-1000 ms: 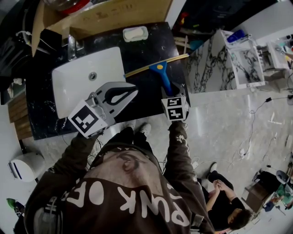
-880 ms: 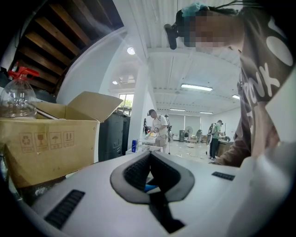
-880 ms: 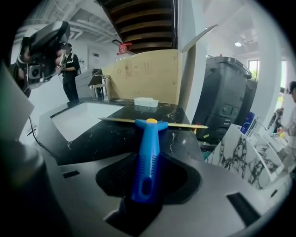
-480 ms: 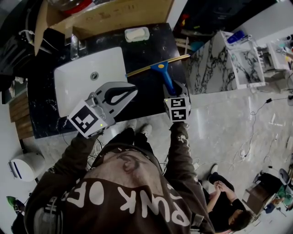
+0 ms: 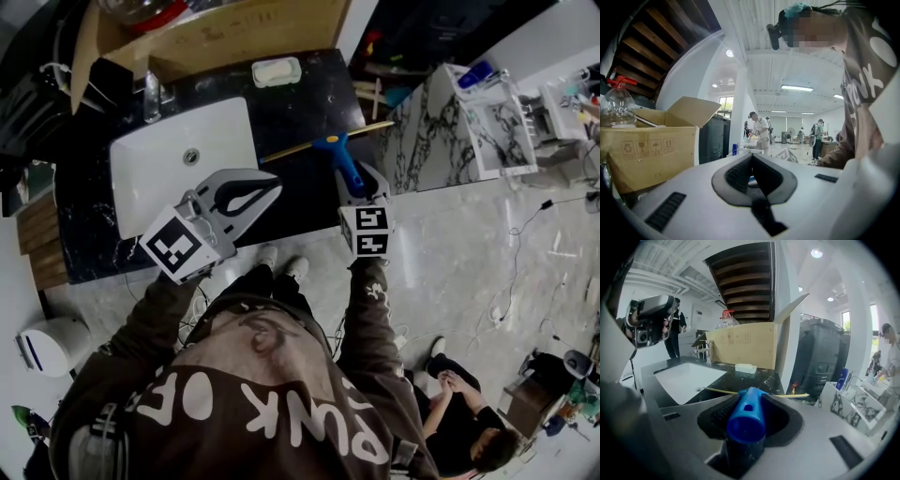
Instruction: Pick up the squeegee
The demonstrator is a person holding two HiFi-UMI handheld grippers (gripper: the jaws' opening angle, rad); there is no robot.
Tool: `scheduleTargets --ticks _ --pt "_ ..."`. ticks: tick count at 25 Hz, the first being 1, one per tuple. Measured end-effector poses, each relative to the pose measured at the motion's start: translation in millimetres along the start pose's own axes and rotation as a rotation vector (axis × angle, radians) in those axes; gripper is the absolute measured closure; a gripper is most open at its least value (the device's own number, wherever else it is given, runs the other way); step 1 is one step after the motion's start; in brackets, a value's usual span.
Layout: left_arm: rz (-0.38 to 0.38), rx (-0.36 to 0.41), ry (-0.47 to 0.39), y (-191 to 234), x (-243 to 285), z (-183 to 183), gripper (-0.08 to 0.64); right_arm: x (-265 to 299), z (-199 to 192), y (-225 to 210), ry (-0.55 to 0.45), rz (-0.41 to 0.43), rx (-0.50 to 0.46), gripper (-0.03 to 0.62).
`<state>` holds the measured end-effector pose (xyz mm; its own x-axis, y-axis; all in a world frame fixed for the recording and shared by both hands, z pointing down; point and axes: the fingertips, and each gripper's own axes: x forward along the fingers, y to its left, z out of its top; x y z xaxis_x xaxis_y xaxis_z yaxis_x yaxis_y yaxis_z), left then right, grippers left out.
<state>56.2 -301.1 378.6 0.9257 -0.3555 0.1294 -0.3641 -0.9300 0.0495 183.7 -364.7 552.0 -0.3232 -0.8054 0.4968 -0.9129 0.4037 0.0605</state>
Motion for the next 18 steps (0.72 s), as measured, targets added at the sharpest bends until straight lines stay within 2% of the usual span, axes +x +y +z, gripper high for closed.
scheduleTargets --ticks 18 --pt "-0.024 0.035 -0.029 -22.0 -0.6 17.8 0.557 -73.6 54.9 -5.3 -0.161 -0.06 -0.053 0.437"
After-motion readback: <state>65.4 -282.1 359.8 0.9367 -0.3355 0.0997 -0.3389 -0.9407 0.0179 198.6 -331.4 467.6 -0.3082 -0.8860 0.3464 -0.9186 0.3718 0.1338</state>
